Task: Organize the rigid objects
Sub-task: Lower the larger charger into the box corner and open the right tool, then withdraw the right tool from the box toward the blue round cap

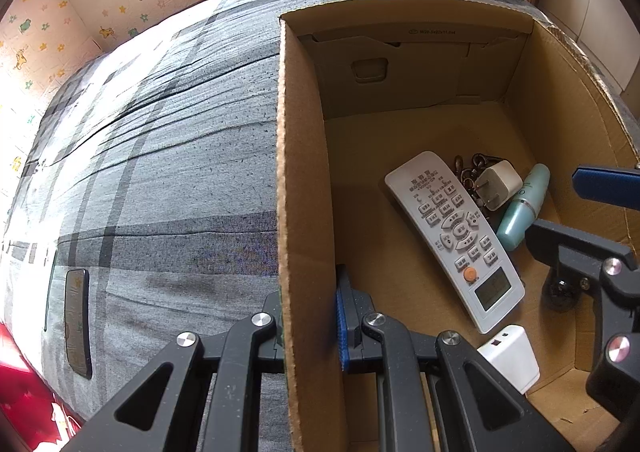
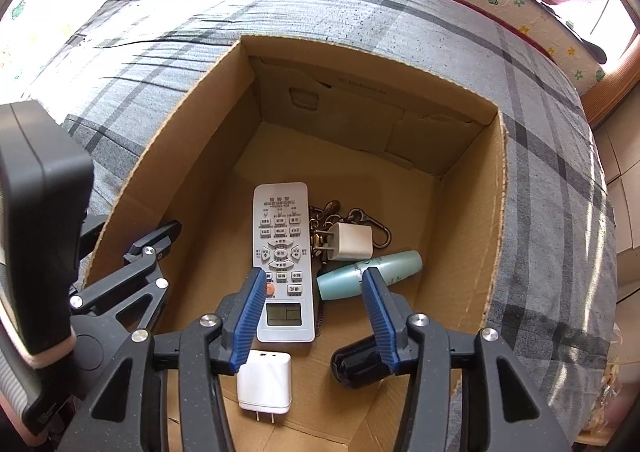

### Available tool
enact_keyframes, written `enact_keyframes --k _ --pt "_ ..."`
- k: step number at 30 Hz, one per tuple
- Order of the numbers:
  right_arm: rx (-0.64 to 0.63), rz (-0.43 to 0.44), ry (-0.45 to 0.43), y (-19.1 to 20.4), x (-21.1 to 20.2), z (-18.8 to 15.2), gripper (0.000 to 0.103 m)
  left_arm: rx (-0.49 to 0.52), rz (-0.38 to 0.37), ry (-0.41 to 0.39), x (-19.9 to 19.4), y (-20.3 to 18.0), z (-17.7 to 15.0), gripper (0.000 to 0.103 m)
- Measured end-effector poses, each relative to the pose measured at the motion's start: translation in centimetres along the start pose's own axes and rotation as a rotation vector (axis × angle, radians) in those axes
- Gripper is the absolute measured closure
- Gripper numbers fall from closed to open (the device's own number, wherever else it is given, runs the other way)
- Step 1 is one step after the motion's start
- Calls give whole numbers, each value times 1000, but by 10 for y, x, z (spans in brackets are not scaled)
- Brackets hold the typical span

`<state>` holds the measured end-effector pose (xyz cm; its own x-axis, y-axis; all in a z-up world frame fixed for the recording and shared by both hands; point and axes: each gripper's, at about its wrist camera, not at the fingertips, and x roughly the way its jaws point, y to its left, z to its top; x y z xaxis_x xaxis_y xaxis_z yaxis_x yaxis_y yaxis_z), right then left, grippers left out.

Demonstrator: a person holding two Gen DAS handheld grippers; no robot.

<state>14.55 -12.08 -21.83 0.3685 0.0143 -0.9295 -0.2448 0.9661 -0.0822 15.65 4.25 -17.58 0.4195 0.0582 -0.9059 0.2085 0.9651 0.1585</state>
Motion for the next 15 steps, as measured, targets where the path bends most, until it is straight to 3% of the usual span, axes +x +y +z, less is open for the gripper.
enact_keyframes --k 5,9,15 --pt "10 -8 -22 -5 -15 -2 43 0 0 0 0 0 0 88" --pt "20 -20 -50 -12 -27 -3 32 0 0 1 0 0 0 88" --pt "49 -26 -81 -29 -43 -5 8 1 1 1 0 0 0 88"
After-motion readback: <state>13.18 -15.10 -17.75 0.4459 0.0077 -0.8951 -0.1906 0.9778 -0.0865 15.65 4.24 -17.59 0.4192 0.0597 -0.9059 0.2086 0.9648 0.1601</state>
